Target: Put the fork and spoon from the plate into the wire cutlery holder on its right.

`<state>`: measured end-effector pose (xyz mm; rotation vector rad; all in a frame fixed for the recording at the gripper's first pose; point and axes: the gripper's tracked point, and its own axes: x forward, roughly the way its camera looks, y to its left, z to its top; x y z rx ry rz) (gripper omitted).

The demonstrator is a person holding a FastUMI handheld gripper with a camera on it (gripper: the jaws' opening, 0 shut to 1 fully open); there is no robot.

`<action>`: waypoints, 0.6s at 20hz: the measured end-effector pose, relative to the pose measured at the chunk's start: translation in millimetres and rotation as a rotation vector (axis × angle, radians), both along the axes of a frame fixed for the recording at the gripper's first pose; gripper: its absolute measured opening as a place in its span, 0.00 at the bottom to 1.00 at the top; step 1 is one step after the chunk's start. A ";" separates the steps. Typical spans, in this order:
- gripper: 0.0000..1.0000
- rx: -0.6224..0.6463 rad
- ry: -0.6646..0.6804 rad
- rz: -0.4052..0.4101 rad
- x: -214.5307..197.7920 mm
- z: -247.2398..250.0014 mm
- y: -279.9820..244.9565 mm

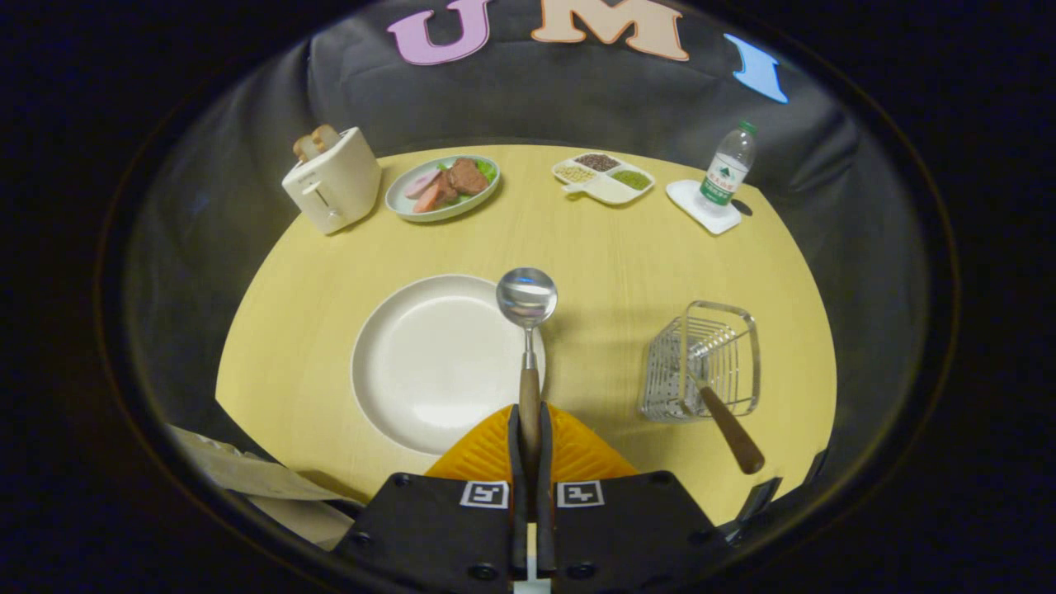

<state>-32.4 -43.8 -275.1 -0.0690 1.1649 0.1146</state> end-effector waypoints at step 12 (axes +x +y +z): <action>0.07 -0.010 -0.012 -0.047 8.2 48.8 -76.8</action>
